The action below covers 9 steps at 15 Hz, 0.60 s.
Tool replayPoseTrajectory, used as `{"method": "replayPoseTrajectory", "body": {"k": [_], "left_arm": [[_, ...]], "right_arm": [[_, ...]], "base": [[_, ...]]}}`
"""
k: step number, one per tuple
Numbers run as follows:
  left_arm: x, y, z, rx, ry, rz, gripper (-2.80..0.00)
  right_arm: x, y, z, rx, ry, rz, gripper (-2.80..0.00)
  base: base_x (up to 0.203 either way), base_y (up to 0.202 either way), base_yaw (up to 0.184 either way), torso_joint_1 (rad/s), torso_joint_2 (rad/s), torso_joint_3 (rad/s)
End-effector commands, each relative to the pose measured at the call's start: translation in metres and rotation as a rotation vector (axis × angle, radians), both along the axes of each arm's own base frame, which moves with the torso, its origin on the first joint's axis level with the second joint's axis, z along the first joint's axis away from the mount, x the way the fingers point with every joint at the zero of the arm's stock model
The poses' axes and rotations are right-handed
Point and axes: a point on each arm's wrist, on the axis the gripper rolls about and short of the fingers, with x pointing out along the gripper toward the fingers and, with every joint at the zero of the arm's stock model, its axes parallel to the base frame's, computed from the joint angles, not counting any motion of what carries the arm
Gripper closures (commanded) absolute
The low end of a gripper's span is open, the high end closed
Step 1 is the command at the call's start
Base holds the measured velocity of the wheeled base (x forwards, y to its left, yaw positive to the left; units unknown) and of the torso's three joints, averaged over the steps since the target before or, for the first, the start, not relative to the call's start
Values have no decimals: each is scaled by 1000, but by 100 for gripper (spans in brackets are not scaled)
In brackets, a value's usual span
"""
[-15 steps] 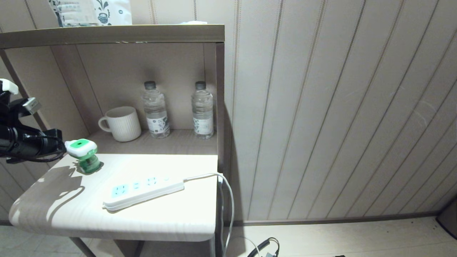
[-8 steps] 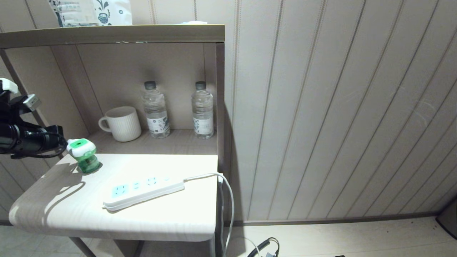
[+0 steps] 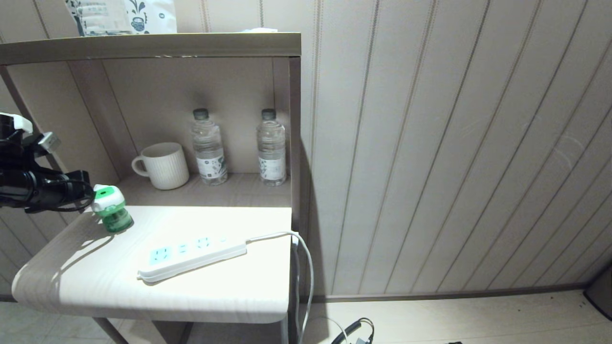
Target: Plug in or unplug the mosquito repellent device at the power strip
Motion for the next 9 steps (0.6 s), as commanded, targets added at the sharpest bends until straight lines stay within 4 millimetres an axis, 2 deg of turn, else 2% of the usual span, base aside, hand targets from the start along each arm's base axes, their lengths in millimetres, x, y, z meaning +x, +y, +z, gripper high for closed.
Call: {"method": "replayPoseTrajectory", "body": {"k": [1,6,9], "left_arm": [[2,1,-2,-21,0,-18,0],[6,1,2,-28,-19,-31,0],[13,3,-4,-40,-6,-33,0]], "right_arm": [[0,0,0,0,0,0,0],[0,0,0,0,1,0,0],[0,0,0,0,0,0,0]], "base": [[0,0,0,0,0,0],[0,0,0,0,0,0],[0,0,0,0,0,0]]}}
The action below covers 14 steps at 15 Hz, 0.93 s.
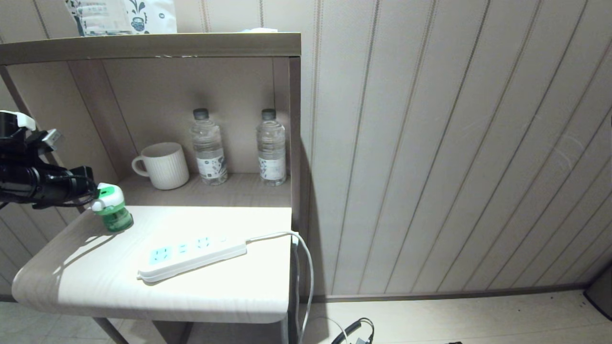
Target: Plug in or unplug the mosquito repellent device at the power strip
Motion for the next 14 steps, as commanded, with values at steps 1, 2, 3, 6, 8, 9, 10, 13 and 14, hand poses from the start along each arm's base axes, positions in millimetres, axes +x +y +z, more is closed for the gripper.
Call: {"method": "replayPoseTrajectory", "body": {"k": [1,2,3,6,8,9,10,13,14], "left_arm": [[5,1,-6,-23,11,-18,0],[7,1,-5,-45,4,-30,0],[10,1,-6,-58,3,-35,0],[16,2,-4,-72,-8,-32,0],[20,1,-4,-73,-11,-36,0],[22,-1,-4,-73,-12,-41,0],[24,-2,-6,-76,-9,-48,0],[29,-11,-10,-99,-6,-88,0],[31,-13,-11,-111,-3,-93,0]], "right_arm": [[0,0,0,0,0,0,0],[0,0,0,0,0,0,0],[0,0,0,0,0,0,0],[0,0,0,0,0,0,0],[0,0,0,0,0,0,0],[0,0,0,0,0,0,0],[0,0,0,0,0,0,0],[0,0,0,0,0,-1,0],[0,0,0,0,0,0,0]], "base": [[0,0,0,0,0,0],[0,0,0,0,0,0],[0,0,0,0,0,0],[0,0,0,0,0,0],[0,0,0,0,0,0],[0,0,0,0,0,0],[0,0,0,0,0,0],[0,0,0,0,0,0],[0,0,0,0,0,0]]}}
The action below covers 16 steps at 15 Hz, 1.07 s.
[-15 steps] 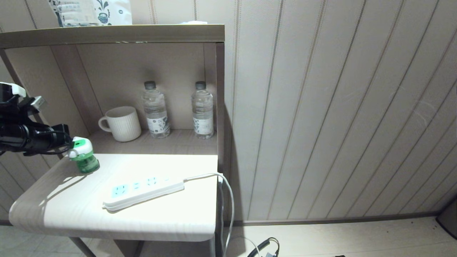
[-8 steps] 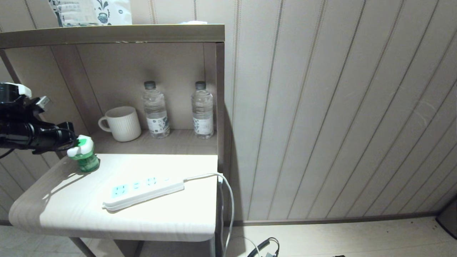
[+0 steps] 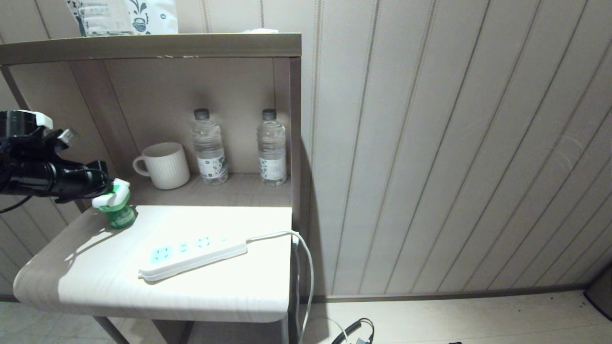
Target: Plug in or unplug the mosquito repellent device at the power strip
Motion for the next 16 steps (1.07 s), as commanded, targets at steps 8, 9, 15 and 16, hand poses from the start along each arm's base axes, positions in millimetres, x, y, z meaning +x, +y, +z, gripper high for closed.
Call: {"method": "replayPoseTrajectory", "body": {"k": [8,9,15,16], "left_arm": [[9,-12,4,-27,-20,-43,0],[7,-12,6,-26,-24,-43,0],[-7,-6,19,-15,-47,-19,0],[-12,-5,23,-14,-52,-15,0]], "right_arm": [[0,0,0,0,0,0,0],[0,0,0,0,0,0,0],[0,0,0,0,1,0,0],[0,0,0,0,0,0,0]], "base": [[0,0,0,0,0,0],[0,0,0,0,0,0],[0,0,0,0,0,0],[0,0,0,0,0,0]]}}
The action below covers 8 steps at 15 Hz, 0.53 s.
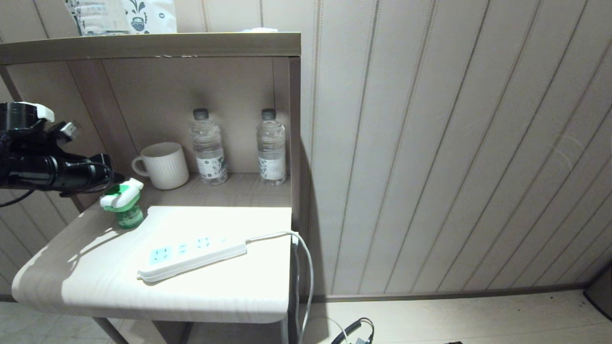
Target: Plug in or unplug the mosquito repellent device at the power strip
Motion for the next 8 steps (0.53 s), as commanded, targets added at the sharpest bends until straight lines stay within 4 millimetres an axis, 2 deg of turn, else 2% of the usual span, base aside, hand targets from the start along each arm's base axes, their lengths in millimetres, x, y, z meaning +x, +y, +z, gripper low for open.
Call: {"method": "replayPoseTrajectory", "body": {"k": [1,5,8], "left_arm": [[-12,0,7,0,-11,3,0],[-29,3,16,2,-30,15,0],[-62,5,26,11,-57,17,0]], "right_arm": [[0,0,0,0,0,-1,0],[0,0,0,0,0,-1,0],[0,0,0,0,0,-1,0]], "base": [[0,0,0,0,0,0],[0,0,0,0,0,0],[0,0,0,0,0,0]]}}
